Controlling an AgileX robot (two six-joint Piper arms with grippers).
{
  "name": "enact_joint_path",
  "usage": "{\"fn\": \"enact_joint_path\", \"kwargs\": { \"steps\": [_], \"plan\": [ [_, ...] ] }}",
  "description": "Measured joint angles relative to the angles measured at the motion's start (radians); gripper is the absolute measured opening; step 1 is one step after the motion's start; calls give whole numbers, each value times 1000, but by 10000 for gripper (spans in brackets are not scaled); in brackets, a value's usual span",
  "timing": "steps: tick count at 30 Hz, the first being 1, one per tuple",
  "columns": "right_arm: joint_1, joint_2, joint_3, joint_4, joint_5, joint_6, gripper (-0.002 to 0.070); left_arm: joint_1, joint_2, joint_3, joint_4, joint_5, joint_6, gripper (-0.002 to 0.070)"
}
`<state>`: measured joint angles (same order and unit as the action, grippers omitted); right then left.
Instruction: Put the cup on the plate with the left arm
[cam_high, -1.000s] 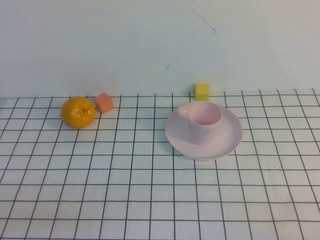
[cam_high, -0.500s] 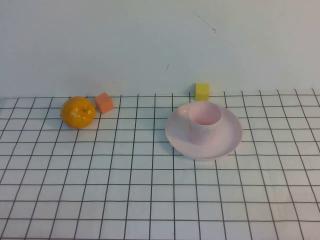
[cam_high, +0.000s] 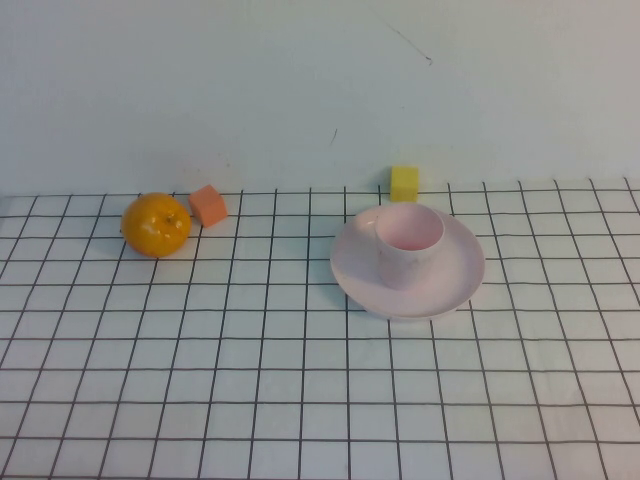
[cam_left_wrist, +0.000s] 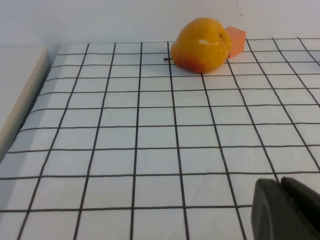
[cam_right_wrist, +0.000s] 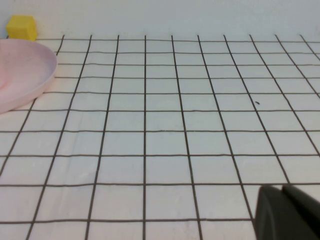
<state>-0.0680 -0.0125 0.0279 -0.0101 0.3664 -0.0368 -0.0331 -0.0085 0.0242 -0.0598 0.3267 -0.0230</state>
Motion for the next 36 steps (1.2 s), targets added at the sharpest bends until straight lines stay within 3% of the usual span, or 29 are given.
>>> {"fn": "enact_joint_path", "kwargs": {
  "steps": [7,17,25,36],
  "plan": [
    [0,0,0,0,0,0,-2,39,0,-1,0,4,3,-1],
    [0,0,0,0,0,0,-2,22,0,-1,0,4,1,-1],
    [0,0,0,0,0,0,-2,75,0,-1,0,4,1,-1],
    [0,0,0,0,0,0,-2,75,0,-1,0,4,-2,-1]
  ]
}}
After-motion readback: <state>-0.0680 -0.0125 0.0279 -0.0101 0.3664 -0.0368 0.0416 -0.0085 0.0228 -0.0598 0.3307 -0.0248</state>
